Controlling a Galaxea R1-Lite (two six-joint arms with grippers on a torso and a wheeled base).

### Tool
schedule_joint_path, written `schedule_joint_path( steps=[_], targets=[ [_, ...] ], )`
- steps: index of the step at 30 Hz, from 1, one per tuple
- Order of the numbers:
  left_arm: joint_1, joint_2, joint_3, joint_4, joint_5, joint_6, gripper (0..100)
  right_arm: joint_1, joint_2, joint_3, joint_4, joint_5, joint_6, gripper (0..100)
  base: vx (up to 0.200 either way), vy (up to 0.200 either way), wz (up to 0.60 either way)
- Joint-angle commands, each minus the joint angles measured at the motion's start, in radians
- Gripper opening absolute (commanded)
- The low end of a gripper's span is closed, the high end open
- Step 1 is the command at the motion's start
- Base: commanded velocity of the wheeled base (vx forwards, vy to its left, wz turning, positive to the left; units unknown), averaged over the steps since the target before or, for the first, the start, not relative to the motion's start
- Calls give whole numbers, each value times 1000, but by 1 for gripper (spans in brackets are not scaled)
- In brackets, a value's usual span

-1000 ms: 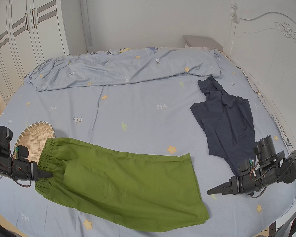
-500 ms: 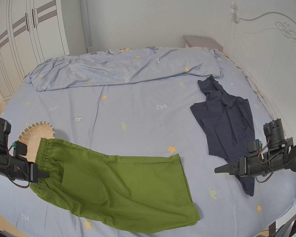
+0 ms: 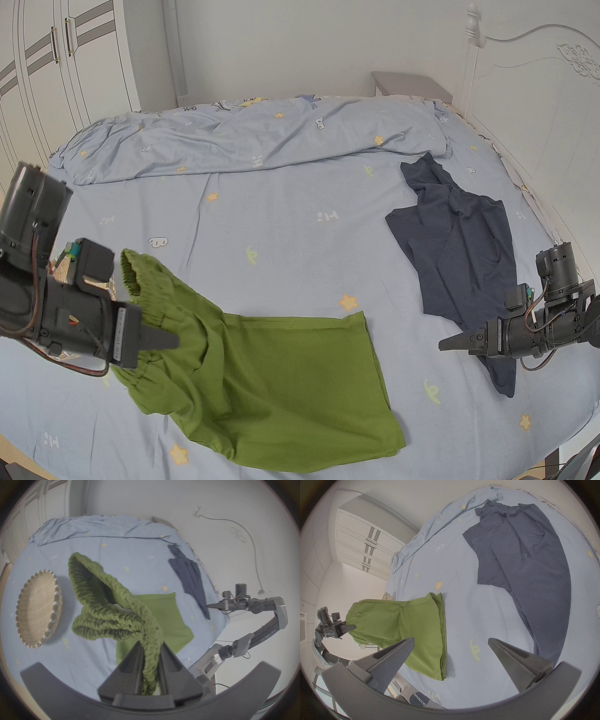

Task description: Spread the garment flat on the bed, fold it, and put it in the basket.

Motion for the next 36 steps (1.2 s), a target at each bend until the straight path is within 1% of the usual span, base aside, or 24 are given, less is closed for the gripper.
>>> schedule_joint_path(
  steps=[1, 2, 3, 4, 5, 6, 7, 8, 10, 13, 16, 17, 27, 28, 34, 36],
  targets=[
    [-205, 165, -149, 18, 36, -73, 0, -5, 19, 2, -1, -2, -1, 100, 0, 0, 0],
    [-209, 169, -152, 18, 38, -76, 0, -5, 19, 2, -1, -2, 0, 100, 0, 0, 0],
    [-269, 214, -182, 18, 75, -102, 0, -5, 30, 2, -1, -3, -1, 100, 0, 0, 0],
    [-298, 244, -194, 18, 107, -115, 0, -5, 33, 4, -1, -3, 0, 100, 0, 0, 0],
    [-301, 249, -195, 18, 111, -116, 0, -5, 34, 4, -1, -3, 0, 100, 0, 0, 0],
    [-344, 301, -209, 16, 170, -124, 0, -5, 37, 4, -1, -3, 0, 100, 0, 0, 0],
    [-367, 337, -220, 16, 211, -127, 0, -5, 40, 4, -1, -3, 0, 100, 0, 0, 0],
    [-381, 364, -231, 15, 239, -127, 0, -5, 42, 5, -1, -3, 0, 100, 0, 0, 0],
    [-396, 402, -248, 13, 259, -136, 0, -5, 43, 5, -1, -3, 0, 100, 0, 0, 0],
    [-418, 436, -260, 3, 259, -164, 0, -7, 45, 5, -1, -3, 0, 100, 0, 0, 0],
    [-418, 436, -260, 3, 259, -164, 0, -7, 45, 5, -1, -3, 0, 100, 0, 0, 0],
    [-424, 470, -261, -42, 265, -167, 0, -7, 54, 14, -4, -5, -1, 100, 0, 0, 0],
    [-439, 522, -264, -106, 266, -158, 0, -5, 60, 16, -5, -5, 0, 100, 0, 0, 0],
    [-441, 539, -264, -126, 269, -158, 100, -5, 60, 17, -5, -5, 0, 100, 0, 0, 0],
    [-470, 565, -260, -192, 265, -165, 100, -4, 60, 22, -5, -5, 0, 100, 0, 0, 0],
    [-481, 580, -257, -235, 260, -173, 100, -4, 60, 22, -5, -5, 0, 100, 0, 0, 0]
  ],
)
